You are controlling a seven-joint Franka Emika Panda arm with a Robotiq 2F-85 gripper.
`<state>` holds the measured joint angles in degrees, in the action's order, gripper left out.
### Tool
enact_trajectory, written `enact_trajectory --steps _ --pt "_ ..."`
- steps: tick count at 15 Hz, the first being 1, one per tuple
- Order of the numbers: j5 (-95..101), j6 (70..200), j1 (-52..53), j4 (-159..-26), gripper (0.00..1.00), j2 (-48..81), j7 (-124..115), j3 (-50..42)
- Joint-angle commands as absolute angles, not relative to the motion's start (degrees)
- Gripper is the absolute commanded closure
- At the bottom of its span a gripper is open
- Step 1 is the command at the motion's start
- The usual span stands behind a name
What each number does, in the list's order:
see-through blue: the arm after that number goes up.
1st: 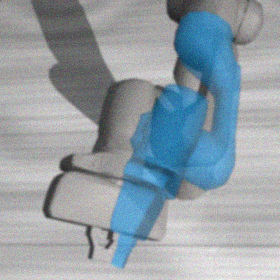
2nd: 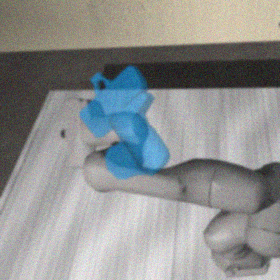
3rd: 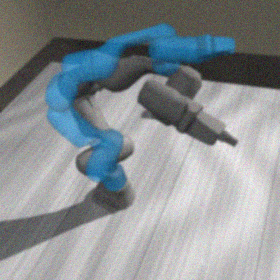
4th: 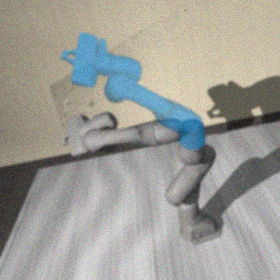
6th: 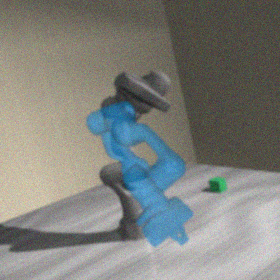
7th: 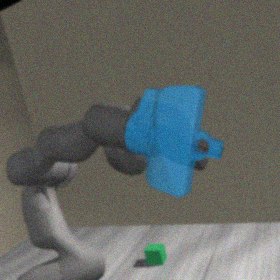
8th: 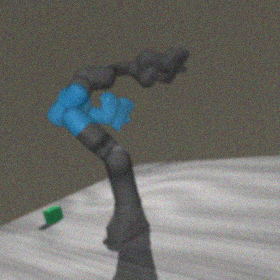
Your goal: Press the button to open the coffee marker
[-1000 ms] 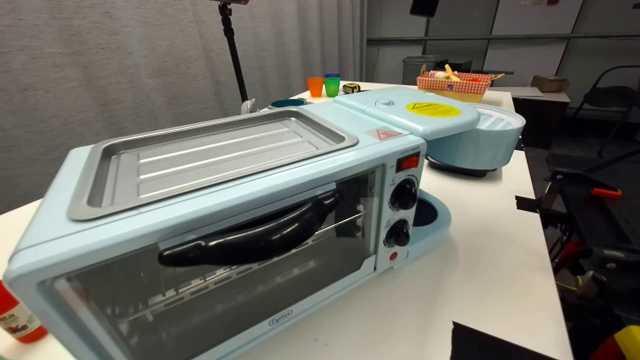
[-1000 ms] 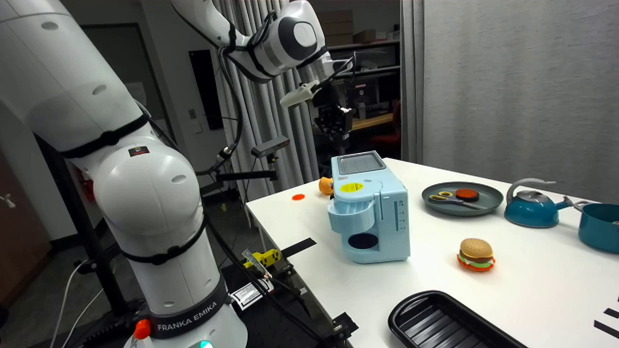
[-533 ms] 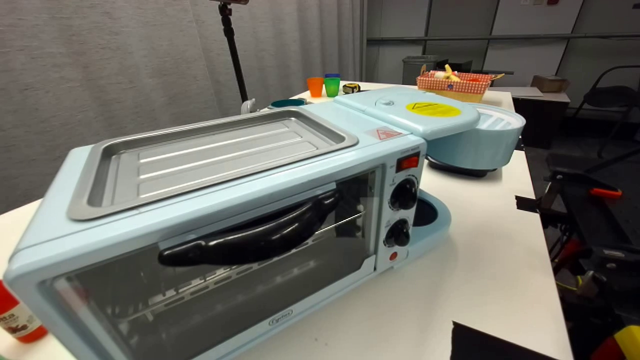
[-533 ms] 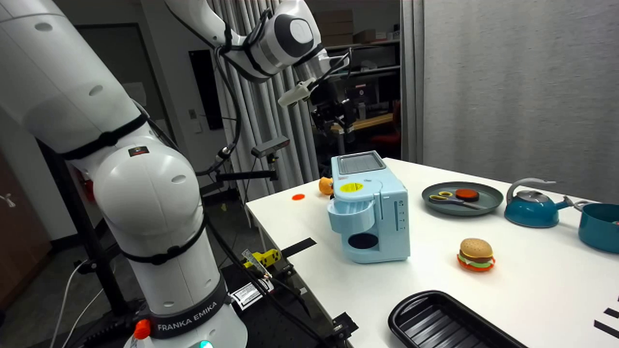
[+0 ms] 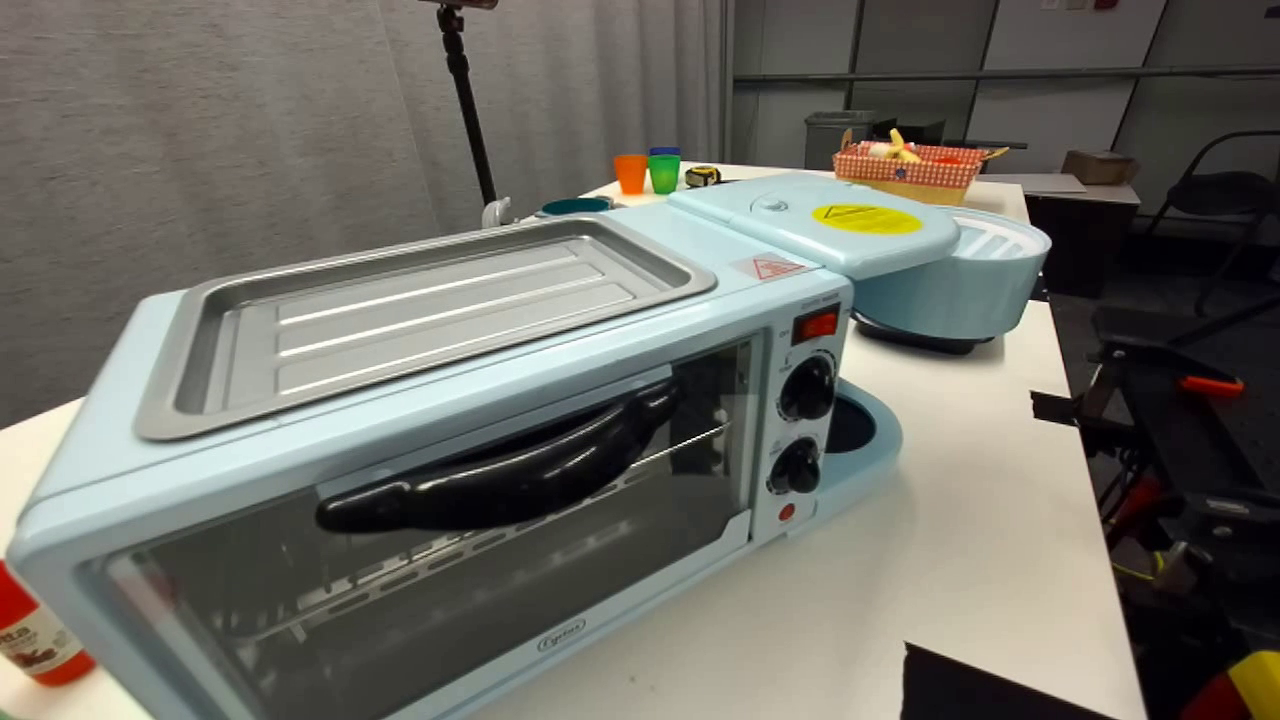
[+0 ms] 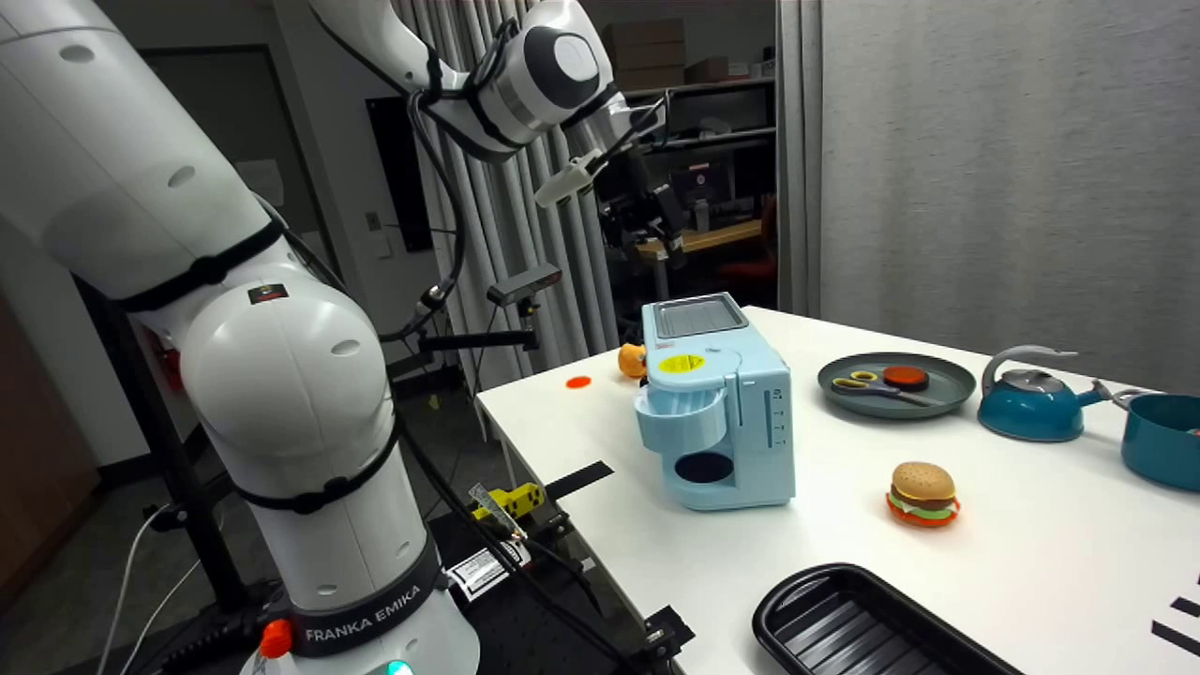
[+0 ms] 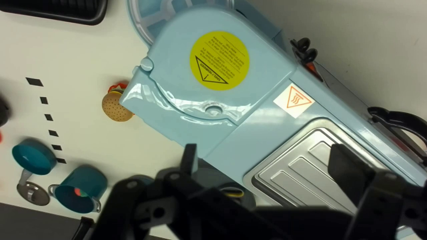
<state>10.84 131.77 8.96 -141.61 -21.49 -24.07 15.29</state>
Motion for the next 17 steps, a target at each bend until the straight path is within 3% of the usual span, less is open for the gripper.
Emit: enact_trajectory --steps 1,17 --pt "10.5 131.7 8.3 -141.7 0.0 -21.9 -24.1 16.0" --pt "10.4 131.7 8.3 -142.4 0.0 -22.8 -24.5 16.2"
